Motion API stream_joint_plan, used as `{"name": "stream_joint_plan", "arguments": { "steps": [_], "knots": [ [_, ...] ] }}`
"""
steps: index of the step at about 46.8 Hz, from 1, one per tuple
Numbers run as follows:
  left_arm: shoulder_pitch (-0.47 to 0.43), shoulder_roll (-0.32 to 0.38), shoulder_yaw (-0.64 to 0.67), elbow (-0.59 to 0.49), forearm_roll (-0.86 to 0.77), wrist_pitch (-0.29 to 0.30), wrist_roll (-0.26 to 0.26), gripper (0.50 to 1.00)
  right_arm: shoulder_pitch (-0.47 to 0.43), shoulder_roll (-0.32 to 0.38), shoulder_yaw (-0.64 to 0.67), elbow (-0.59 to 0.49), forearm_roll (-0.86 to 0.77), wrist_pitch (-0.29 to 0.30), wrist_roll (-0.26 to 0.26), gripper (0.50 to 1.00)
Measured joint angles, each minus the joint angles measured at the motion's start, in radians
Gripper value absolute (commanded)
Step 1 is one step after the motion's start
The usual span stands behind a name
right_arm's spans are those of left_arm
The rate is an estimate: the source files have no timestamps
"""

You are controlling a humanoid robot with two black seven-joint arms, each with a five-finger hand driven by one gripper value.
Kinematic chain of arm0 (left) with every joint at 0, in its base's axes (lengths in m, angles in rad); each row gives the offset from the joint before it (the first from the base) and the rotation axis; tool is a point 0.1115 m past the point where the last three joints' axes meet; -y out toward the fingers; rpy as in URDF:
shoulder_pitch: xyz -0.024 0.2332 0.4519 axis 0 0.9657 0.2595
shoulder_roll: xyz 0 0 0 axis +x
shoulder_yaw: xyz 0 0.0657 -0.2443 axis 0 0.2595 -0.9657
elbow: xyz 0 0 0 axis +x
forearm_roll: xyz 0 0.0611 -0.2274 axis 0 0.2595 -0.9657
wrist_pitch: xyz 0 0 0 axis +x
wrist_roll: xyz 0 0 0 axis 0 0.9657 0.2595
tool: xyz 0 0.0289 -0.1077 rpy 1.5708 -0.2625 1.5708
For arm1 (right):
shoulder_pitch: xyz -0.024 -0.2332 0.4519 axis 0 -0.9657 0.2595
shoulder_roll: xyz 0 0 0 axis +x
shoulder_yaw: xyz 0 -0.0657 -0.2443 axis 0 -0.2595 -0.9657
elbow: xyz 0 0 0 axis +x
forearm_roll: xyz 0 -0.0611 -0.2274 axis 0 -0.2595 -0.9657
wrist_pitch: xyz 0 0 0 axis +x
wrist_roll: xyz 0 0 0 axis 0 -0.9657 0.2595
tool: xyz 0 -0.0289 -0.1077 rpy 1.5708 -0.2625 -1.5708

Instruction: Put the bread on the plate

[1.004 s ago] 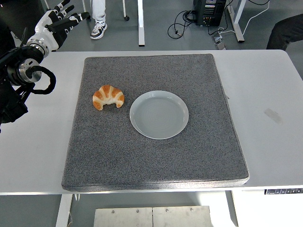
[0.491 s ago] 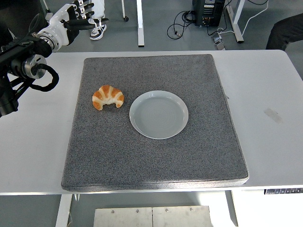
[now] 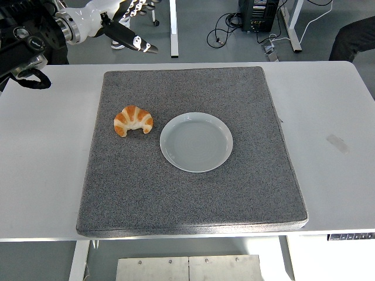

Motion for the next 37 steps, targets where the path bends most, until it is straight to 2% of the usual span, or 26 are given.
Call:
{"name": "stream_joint_plan", "arguments": {
  "steps": [7,12,15,21,25,29,37],
  "knots": [
    [-0.007,0.012,0.021,-0.021,0.237,-0.016,0.004,0.987,0.0,0.0,0.0,0.0,0.0,0.0,0.0,1.0],
    [-0.021,0.033,0.022,-0.035,0.302,-0.096,0.004,0.987,0.0,0.0,0.0,0.0,0.0,0.0,0.0,1.0],
    [-0.018,0.034,0.021,-0.038,0.311,-0.13,-0.013,0.987,0.0,0.0,0.0,0.0,0.0,0.0,0.0,1.0],
    [0.012,0.032,0.027,-0.075,0.339,-0.138,-0.069,0.986,0.0,0.0,0.0,0.0,0.0,0.0,0.0,1.0],
    [0.033,0.027,0.052,-0.074,0.37,-0.116,-0.071,0.983,0.0,0.0,0.0,0.0,0.0,0.0,0.0,1.0],
    [0.038,0.024,0.101,-0.058,0.389,-0.062,-0.055,0.983,0.0,0.0,0.0,0.0,0.0,0.0,0.0,1.0],
    [0.043,0.002,0.216,0.053,0.364,0.002,0.039,0.984,0.0,0.0,0.0,0.0,0.0,0.0,0.0,1.0]
  ]
}}
